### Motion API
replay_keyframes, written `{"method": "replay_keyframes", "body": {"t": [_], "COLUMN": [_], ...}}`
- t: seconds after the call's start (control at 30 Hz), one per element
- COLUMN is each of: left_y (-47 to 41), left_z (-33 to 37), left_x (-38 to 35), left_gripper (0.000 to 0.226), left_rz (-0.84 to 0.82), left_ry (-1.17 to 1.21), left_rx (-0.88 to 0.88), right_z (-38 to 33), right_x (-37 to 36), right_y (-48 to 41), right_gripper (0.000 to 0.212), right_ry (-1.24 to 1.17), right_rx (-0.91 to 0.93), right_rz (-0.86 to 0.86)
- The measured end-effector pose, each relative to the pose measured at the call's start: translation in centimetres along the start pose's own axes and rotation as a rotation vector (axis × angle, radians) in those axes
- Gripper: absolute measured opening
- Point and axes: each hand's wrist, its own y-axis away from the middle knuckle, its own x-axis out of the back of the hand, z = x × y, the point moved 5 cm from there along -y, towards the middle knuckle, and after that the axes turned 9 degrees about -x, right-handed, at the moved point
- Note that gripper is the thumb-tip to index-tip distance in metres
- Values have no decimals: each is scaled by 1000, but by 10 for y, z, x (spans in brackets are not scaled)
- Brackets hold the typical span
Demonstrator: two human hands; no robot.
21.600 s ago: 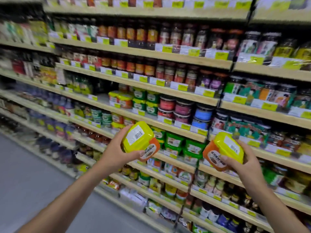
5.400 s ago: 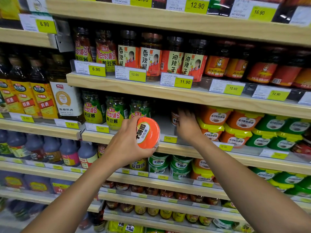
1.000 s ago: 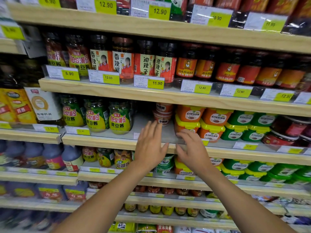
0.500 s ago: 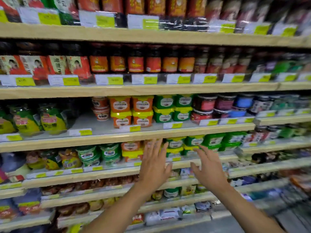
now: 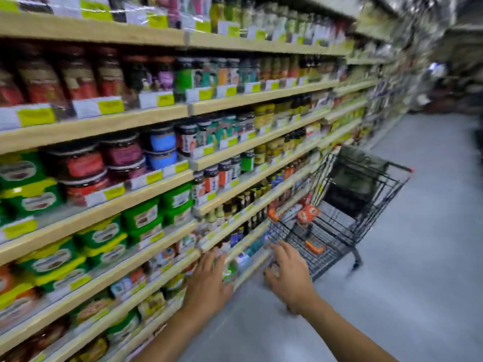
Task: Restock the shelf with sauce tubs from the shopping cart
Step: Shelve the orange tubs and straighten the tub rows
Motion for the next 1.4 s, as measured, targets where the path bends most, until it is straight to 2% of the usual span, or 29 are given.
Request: {"method": "replay_keyframes", "body": {"t": [0.27, 0.4, 0.6, 0.87, 1.07, 1.27, 1.4], "left_y": [-131, -217, -352, -474, -541, -604, -651], "left_z": [66, 85, 107, 119, 116, 118, 115], "left_x": [-98, -135, -167, -212, -256, -306, -342], "left_gripper": [77, 76, 70, 65, 73, 69, 77], "left_rz": [-223, -264, -301, -407, -500, -573, -613], "left_ry": [129, 159, 256, 237, 222, 249, 264], "left_rx": [-160, -218, -274, -308, -259, -170, -36], "right_z": [139, 196, 271, 326, 367, 427, 474], "right_x": [34, 38, 42, 57, 44, 5, -21], "right_y": [-40, -82, -161, -273, -347, -427, -492], "right_gripper": [65, 58, 64, 64, 63, 66, 67], "right_ry": [-6, 36, 70, 86, 67, 45, 47], "right_rx": [-278, -384, -529, -603, -597, -561, -512], "right_rz": [53, 50, -9, -14, -65, -204, -353]}}
